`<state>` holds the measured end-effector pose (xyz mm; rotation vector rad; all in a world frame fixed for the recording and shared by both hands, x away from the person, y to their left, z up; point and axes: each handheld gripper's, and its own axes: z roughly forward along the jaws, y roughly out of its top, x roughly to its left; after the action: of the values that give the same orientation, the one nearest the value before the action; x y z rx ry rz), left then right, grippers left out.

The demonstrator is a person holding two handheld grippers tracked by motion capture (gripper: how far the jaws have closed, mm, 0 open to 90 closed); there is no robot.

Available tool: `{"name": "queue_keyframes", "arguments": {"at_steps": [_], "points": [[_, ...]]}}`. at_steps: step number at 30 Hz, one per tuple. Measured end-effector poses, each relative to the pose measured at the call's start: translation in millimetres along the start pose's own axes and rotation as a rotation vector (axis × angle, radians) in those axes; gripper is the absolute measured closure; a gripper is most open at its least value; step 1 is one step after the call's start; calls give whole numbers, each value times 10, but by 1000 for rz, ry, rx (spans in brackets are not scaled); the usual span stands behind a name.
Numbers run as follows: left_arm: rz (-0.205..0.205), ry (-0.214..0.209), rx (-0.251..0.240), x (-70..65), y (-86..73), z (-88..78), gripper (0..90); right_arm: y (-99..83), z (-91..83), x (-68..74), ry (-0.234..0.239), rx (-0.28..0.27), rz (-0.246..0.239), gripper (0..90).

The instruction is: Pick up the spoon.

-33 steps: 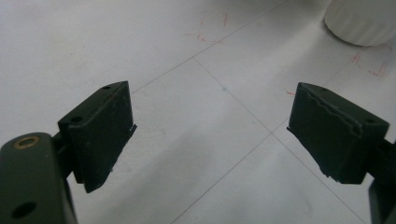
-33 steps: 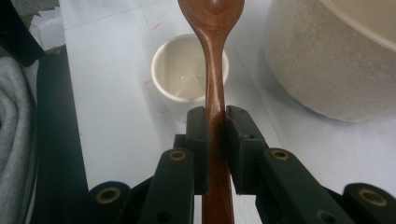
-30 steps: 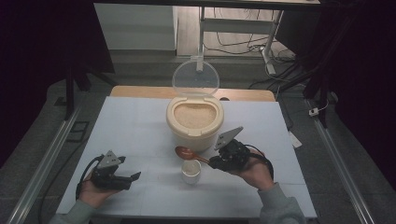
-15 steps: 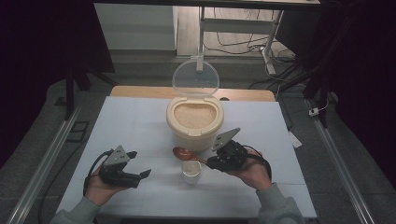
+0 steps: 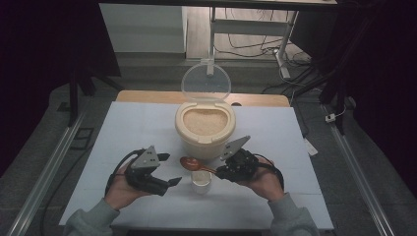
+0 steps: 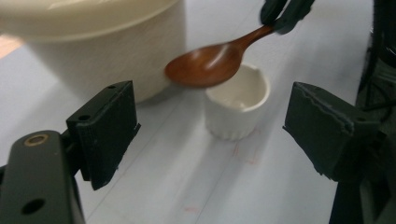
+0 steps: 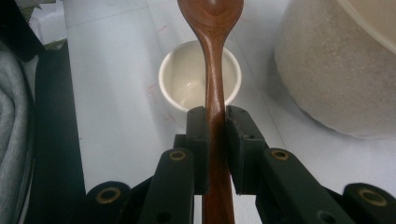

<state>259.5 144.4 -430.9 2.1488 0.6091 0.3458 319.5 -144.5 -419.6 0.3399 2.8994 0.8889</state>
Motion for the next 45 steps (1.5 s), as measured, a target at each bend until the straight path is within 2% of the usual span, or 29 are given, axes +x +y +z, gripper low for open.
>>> {"name": "queue_keyframes", "arguments": {"at_steps": [4, 7, 10, 15, 17, 21, 27, 33, 39, 41, 43, 44, 45], "points": [[58, -17, 29, -54, 164, 63, 182, 12, 6, 16, 2, 1, -10, 796], [83, -39, 45, -75, 260, 116, 193, 23, 15, 35, 3, -2, -17, 796], [101, -55, 70, -81, 327, 173, 211, 38, 24, 51, 9, -2, -31, 796], [145, -57, 129, -112, 403, 269, 240, 58, 48, 77, 11, -2, -49, 795], [161, -71, 152, -120, 427, 306, 275, 78, 68, 107, 8, 7, -67, 796], [181, -105, 203, -120, 455, 390, 335, 107, 93, 153, 9, 24, -97, 796], [199, -145, 276, -127, 465, 507, 399, 131, 130, 201, 20, 17, -126, 796], [216, -173, 312, -130, 469, 576, 476, 158, 150, 257, 17, 32, -169, 795], [241, -210, 348, -147, 455, 632, 588, 183, 150, 334, 21, 13, -231, 796], [249, -235, 368, -152, 440, 664, 639, 192, 145, 353, 19, 16, -253, 795], [253, -245, 368, -156, 436, 670, 693, 195, 146, 378, 11, 23, -267, 796], [257, -255, 369, -164, 433, 676, 693, 195, 146, 378, 11, 23, -267, 796], [265, -260, 376, -171, 431, 680, 723, 197, 145, 394, 13, 35, -286, 795]]}}
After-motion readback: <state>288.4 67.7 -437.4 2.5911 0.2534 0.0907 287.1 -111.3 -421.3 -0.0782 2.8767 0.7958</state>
